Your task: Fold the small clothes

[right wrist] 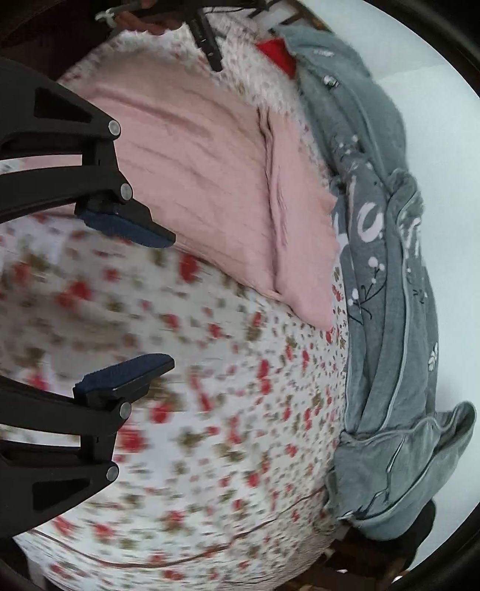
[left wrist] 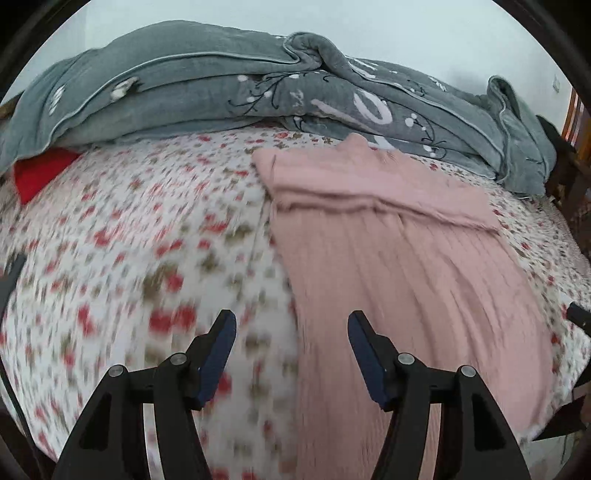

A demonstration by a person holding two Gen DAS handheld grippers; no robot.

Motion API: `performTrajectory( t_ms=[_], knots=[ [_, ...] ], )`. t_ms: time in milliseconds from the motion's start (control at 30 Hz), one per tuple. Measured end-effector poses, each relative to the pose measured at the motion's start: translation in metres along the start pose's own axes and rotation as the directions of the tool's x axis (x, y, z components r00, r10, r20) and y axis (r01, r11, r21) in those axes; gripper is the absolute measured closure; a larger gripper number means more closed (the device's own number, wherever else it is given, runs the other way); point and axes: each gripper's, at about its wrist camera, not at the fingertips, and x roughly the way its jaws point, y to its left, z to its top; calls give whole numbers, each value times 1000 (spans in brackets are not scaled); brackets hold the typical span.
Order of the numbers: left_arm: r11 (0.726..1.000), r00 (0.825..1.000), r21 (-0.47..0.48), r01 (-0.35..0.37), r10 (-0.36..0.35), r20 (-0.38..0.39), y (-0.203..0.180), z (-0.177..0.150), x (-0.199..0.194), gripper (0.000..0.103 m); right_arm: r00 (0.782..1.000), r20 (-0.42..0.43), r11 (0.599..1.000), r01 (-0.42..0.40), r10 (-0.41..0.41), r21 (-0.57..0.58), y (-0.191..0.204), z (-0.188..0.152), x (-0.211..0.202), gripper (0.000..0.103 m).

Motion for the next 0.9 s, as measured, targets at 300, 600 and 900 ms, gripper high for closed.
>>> performTrajectory(
  t_ms=[300, 600, 900],
  knots=[
    [987, 988, -109, 120, -129, -83, 14, -77, -14, 42, 986, -46, 985, -163, 160, -50, 45, -71, -2, 62],
    [991, 991, -82, 107, -113, -68, 1, -98, -6, 48, 986, -85, 986, -152, 146, -68, 63, -95, 25, 97],
    [981, 986, -95, 168, -166, 27, 17, -88, -50, 96, 981, 38, 981, -188, 189, -46, 32, -81, -28, 99]
  ],
)
